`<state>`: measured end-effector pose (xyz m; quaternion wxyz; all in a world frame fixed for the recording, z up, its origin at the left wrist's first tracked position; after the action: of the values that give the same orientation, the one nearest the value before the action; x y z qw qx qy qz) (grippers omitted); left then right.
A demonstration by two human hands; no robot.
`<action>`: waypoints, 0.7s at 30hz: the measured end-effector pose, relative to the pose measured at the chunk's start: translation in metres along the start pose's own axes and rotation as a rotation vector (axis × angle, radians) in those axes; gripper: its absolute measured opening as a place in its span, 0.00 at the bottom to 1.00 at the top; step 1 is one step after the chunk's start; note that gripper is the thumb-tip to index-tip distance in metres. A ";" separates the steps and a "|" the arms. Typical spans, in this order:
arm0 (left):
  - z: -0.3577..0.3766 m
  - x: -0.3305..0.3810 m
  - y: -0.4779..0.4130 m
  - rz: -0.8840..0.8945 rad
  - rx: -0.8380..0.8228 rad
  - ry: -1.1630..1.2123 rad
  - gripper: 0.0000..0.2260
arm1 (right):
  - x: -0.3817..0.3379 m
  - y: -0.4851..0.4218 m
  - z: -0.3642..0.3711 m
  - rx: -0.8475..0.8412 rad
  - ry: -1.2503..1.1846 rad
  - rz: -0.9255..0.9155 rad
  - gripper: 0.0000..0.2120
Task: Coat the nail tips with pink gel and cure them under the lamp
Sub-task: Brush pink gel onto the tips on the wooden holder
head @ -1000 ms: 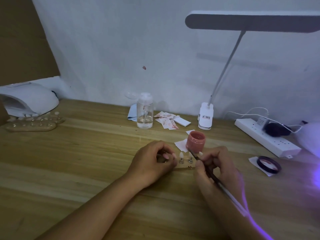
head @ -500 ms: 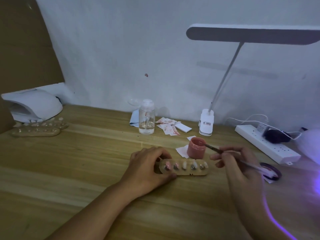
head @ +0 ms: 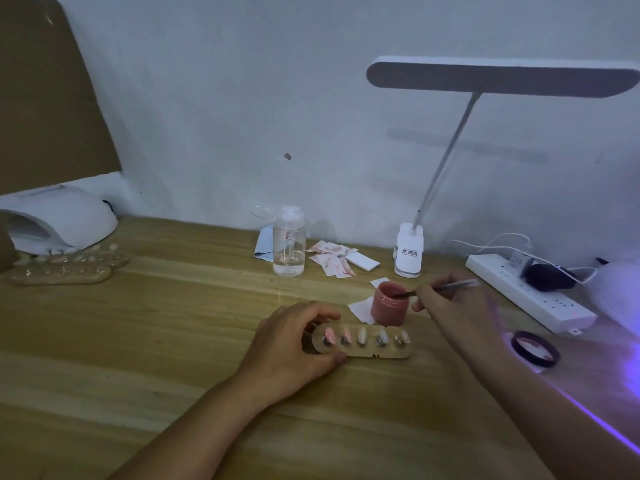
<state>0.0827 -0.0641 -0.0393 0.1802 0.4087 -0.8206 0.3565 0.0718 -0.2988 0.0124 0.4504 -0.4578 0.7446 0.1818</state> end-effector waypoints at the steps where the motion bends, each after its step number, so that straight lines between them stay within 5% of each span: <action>1: 0.000 0.000 0.000 0.005 -0.001 0.001 0.22 | -0.002 -0.002 0.002 -0.013 0.034 -0.007 0.08; 8: 0.000 0.000 -0.002 0.013 -0.009 0.026 0.19 | -0.014 -0.009 0.006 -0.115 0.164 -0.025 0.08; 14: -0.002 0.001 -0.001 -0.013 -0.009 0.054 0.18 | -0.005 0.041 -0.014 0.131 -0.314 -0.093 0.05; 21: 0.000 0.001 -0.002 -0.038 -0.014 0.081 0.19 | 0.020 0.090 0.002 -0.297 -0.623 -0.082 0.04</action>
<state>0.0837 -0.0658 -0.0381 0.2229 0.4083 -0.8071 0.3635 -0.0063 -0.2614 -0.0182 0.5914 -0.4703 0.5177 0.4013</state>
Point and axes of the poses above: each hand's wrist, its own y-axis away from the middle knuckle, its own z-axis out of the palm, x = y × z, the point moved 1 cm from there along -y, towards the middle knuckle, and after that the axes turned 10 degrees about z, right-handed, at the moved point
